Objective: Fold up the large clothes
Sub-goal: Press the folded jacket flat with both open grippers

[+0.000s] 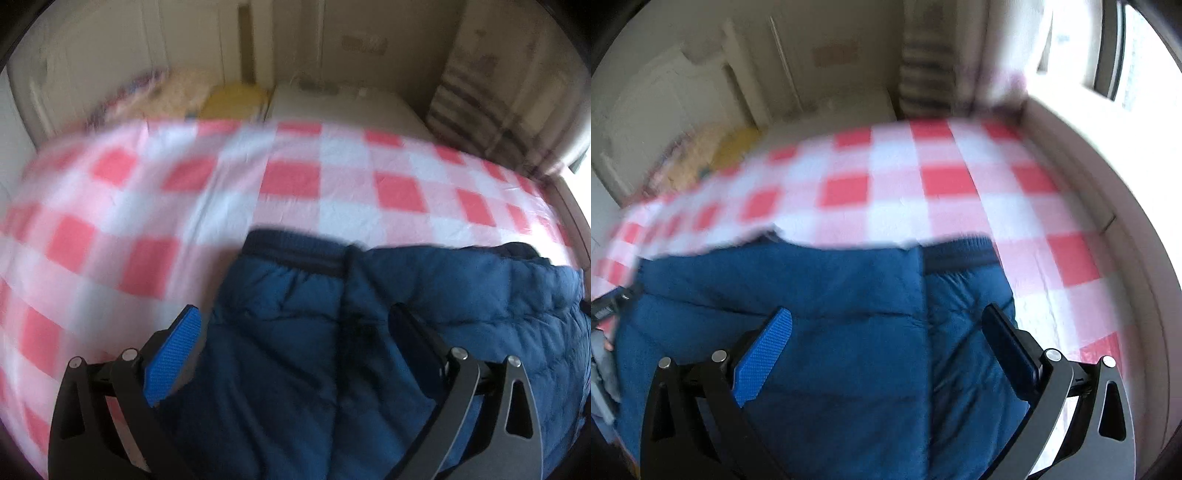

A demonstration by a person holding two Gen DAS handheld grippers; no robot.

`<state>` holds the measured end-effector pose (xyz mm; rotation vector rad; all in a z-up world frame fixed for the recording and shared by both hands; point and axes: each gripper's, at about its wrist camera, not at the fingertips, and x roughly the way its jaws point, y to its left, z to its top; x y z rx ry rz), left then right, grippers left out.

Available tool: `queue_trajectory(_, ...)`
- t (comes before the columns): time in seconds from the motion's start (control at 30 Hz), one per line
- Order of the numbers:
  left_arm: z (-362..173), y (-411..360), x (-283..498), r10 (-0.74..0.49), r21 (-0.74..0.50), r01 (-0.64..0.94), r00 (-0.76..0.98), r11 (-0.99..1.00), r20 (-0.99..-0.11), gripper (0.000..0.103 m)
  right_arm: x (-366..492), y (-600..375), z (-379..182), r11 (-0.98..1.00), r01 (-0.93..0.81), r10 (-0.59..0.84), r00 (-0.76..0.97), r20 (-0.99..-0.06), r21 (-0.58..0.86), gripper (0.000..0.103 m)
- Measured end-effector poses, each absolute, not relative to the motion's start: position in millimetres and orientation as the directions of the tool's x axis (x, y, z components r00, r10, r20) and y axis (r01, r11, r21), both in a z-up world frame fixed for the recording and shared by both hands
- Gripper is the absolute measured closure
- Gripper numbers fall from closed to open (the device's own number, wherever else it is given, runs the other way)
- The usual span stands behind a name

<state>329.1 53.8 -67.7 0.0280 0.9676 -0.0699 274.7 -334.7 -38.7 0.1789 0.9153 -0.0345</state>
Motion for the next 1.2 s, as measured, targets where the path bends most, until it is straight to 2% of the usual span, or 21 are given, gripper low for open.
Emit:
queue_trajectory(0.17, -34, 19, 289, -0.148, -0.050, 0.170, 0.635, 0.984, -0.759, 0.003, 257, -275, -25, 0.994, -0.078, 0.113, 0.629, -0.769, 0.082, 0.005)
queue_trajectory(0.3, -58, -18, 271, -0.162, 0.003, 0.251, 0.633, 0.968, -0.757, 0.002, 256, -235, -66, 0.984, -0.175, 0.075, 0.562, -0.823, -0.030, 0.005)
queue_trajectory(0.37, -89, -31, 277, -0.130, 0.033, 0.265, 0.573, 0.964, -0.809, 0.002, 257, -234, -75, 0.984, -0.177, 0.092, 0.563, -0.821, -0.011, 0.004)
queue_trajectory(0.5, -93, -28, 279, -0.141, 0.018, 0.259, 0.580, 0.966, -0.802, 0.002, 260, -239, -78, 0.986, -0.165, 0.121, 0.555, -0.823, 0.033, 0.004)
queue_trajectory(0.93, -96, -32, 275, -0.094, 0.082, 0.253, 0.612, 0.964, -0.785, 0.002, 260, -222, -88, 0.983, -0.171, 0.041, 0.545, -0.837, -0.063, 0.004)
queue_trajectory(1.13, -98, -39, 277, -0.055, 0.133, 0.260, 0.608, 0.956, -0.792, 0.002, 269, -228, -90, 0.984, -0.176, 0.083, 0.481, -0.873, -0.004, 0.004)
queue_trajectory(1.2, -95, -37, 282, -0.063, 0.123, 0.283, 0.571, 0.951, -0.819, 0.002, 269, -231, -83, 0.982, -0.187, 0.093, 0.438, -0.894, 0.010, 0.005)
